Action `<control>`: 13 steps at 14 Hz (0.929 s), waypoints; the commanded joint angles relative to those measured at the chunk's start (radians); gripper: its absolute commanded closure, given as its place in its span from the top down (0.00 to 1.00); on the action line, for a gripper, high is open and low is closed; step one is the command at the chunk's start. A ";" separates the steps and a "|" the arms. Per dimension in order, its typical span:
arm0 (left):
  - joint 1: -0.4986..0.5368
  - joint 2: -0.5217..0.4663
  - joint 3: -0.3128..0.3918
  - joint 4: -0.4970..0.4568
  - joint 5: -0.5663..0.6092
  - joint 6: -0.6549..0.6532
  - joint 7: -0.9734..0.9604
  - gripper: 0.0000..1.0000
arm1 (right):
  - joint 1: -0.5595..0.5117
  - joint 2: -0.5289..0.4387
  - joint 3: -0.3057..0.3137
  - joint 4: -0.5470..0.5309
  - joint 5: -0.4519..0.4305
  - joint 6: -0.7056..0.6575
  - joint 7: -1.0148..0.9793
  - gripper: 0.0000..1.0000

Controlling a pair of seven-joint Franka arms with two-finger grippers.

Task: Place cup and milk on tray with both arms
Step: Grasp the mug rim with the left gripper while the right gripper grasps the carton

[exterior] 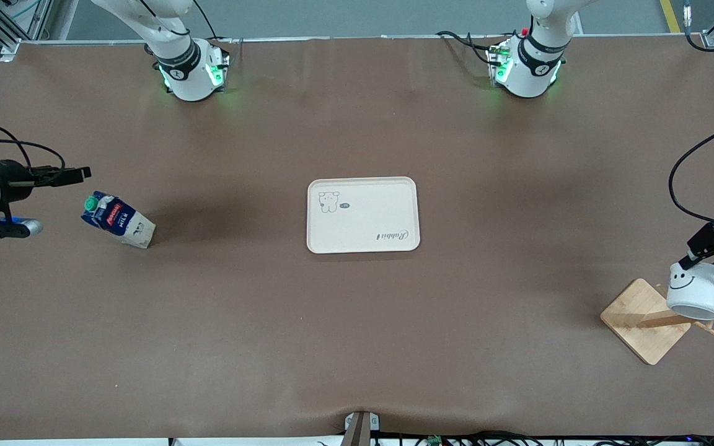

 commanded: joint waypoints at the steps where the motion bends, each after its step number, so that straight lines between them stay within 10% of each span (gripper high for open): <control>1: -0.002 0.007 -0.003 0.014 -0.012 0.004 0.022 0.52 | -0.016 0.000 0.014 0.026 -0.011 0.037 -0.002 1.00; 13: 0.001 -0.004 -0.003 0.038 -0.010 -0.056 0.014 0.09 | 0.007 -0.036 0.021 0.026 -0.025 -0.040 -0.014 1.00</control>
